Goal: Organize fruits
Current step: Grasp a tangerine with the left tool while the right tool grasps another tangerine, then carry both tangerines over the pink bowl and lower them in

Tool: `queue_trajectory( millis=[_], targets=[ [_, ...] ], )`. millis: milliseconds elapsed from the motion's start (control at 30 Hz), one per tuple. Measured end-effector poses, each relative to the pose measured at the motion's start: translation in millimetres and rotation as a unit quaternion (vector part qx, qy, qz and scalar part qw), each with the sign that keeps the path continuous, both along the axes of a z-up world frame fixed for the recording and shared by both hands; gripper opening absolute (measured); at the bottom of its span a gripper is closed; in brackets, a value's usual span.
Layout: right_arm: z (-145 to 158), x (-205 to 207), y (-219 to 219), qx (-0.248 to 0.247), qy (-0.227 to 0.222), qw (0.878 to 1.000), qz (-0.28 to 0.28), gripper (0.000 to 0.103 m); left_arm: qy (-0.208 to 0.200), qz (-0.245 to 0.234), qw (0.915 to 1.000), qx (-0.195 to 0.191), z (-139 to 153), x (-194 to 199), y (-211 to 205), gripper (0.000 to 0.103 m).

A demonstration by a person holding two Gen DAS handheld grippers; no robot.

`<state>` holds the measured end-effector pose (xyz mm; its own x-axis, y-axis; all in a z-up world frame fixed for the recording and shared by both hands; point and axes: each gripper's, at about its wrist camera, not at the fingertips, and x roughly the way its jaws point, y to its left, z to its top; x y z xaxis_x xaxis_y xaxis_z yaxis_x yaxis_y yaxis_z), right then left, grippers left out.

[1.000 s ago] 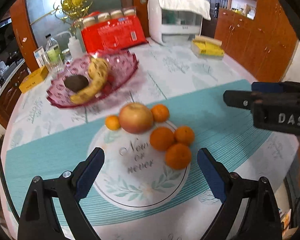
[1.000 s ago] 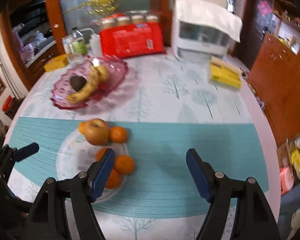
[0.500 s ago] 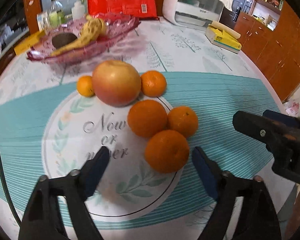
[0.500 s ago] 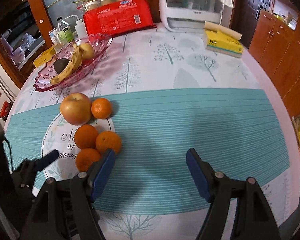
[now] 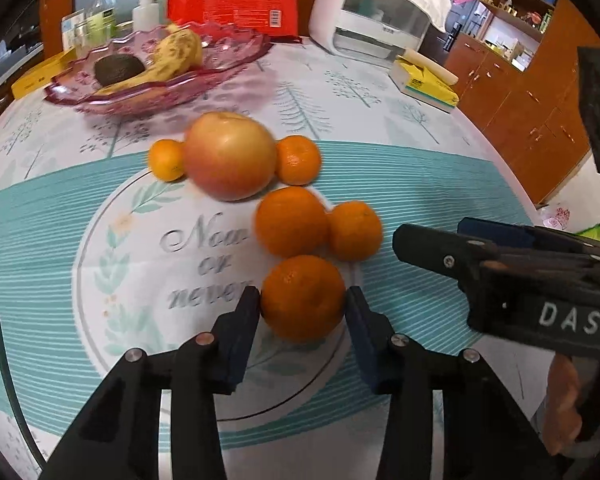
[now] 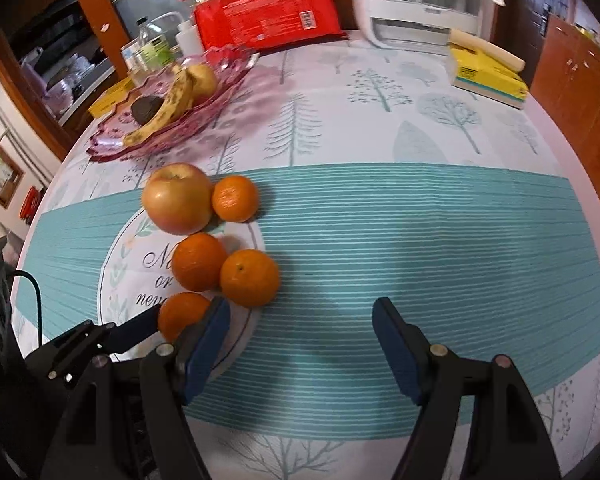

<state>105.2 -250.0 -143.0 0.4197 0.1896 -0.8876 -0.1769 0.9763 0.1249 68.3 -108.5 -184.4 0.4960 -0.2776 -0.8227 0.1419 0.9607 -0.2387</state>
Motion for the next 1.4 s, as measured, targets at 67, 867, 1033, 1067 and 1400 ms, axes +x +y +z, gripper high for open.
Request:
queue_trajectory(
  millis=[67,867,1033,1067,1400],
  targets=[
    [-3,2,6,0.001,0.001,1.0,0.012,0.074,0.001,0.01,1.0,0.001,0,-3,12,0.042],
    [-36,20,32,0.003,0.013,0.998,0.068,0.041,0.007,0.065,0.9979,0.003,0,0,59,0.044],
    [-34,19,30,0.005,0.012,0.998,0.063,0.04,0.022,0.055,0.9982,0.0,-7,6,50,0.045],
    [-33,18,29,0.007,0.011,0.998,0.062,0.04,0.021,0.055,0.9983,0.003,-7,6,48,0.045],
    [-19,4,20,0.021,0.002,0.998,0.053,0.04,0.016,0.057,0.9982,0.006,-9,12,43,0.039]
  ],
)
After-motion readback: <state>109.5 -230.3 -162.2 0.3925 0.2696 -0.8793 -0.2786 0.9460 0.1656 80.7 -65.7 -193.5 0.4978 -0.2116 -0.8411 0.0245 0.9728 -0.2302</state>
